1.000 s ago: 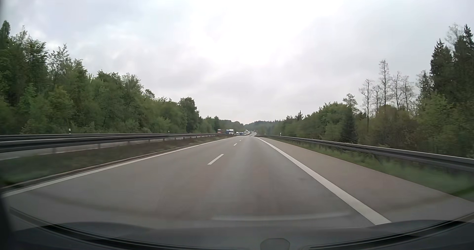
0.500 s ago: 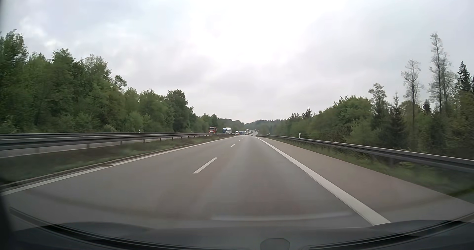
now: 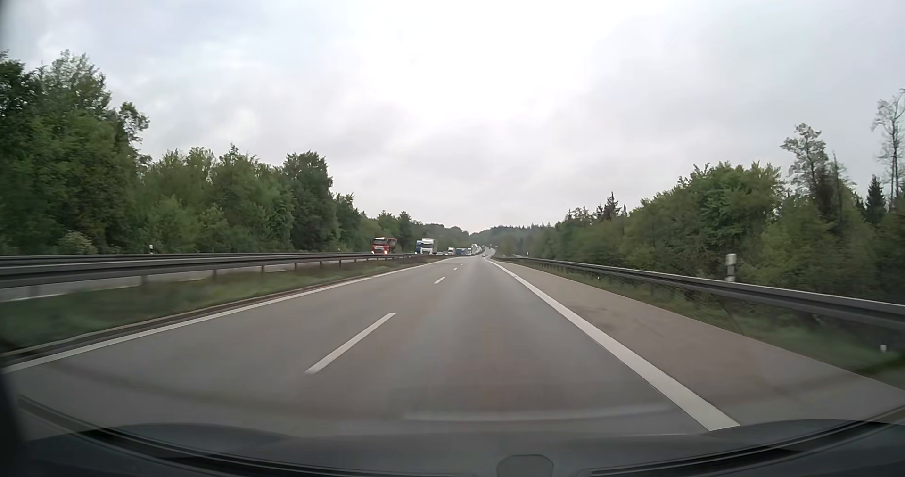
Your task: Follow the waypoints while adhering to traffic rules and regulations
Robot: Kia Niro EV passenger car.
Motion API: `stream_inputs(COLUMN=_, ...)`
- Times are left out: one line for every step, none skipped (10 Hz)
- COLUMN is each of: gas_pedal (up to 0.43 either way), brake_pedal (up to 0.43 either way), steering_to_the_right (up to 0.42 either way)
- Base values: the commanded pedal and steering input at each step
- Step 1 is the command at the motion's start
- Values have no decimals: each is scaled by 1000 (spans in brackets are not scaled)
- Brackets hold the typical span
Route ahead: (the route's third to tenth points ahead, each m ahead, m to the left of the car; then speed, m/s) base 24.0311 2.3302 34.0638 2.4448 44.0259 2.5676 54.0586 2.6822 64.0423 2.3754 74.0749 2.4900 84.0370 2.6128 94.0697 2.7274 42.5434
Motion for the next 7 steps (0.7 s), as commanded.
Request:
stream_inputs(gas_pedal=539, brake_pedal=0, steering_to_the_right=-3)
stream_inputs(gas_pedal=539, brake_pedal=0, steering_to_the_right=-4)
stream_inputs(gas_pedal=539, brake_pedal=0, steering_to_the_right=-3)
stream_inputs(gas_pedal=539, brake_pedal=0, steering_to_the_right=-3)
stream_inputs(gas_pedal=539, brake_pedal=0, steering_to_the_right=-4)
stream_inputs(gas_pedal=539, brake_pedal=0, steering_to_the_right=-3)
stream_inputs(gas_pedal=539, brake_pedal=0, steering_to_the_right=-3)
